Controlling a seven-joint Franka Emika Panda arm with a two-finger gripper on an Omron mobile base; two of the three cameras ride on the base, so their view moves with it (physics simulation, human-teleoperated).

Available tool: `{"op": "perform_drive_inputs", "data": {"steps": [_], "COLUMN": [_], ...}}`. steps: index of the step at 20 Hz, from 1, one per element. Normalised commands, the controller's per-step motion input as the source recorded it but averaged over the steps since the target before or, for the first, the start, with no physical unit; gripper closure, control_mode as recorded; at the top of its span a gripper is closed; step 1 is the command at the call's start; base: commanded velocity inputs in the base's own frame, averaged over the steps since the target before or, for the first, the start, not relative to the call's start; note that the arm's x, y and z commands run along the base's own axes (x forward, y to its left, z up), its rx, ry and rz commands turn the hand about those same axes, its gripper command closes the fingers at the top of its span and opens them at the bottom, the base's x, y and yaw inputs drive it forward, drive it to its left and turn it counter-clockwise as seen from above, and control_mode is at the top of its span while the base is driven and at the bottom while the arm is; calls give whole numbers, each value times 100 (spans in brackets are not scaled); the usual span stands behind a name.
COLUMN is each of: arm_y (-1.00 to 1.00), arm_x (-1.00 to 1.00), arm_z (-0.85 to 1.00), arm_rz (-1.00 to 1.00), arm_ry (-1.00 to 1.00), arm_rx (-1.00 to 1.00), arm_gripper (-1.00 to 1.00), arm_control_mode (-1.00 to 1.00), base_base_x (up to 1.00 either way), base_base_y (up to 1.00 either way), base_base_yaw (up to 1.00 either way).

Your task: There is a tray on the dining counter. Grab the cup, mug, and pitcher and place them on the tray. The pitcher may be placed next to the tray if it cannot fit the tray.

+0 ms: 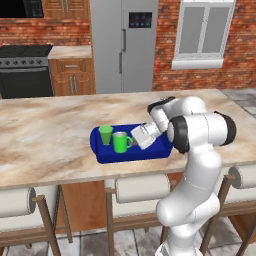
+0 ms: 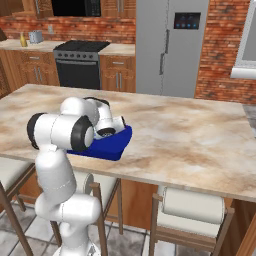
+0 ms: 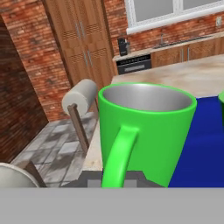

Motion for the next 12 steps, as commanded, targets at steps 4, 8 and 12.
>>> {"op": "perform_drive_inputs", "data": {"steps": [4,8,12], "arm_y": [13,7,2], "arm_x": [21,24,20], "arm_z": [-16,-5,-2], "arm_rz": [0,0,0], "arm_ry": [0,0,0], "arm_rx": [0,0,0], "arm_gripper": [100,100,100], "arm_control_mode": [-100,-100,-100], "base_base_x": [0,0,0], "base_base_y": [0,0,0], "base_base_yaw": [0,0,0]}}
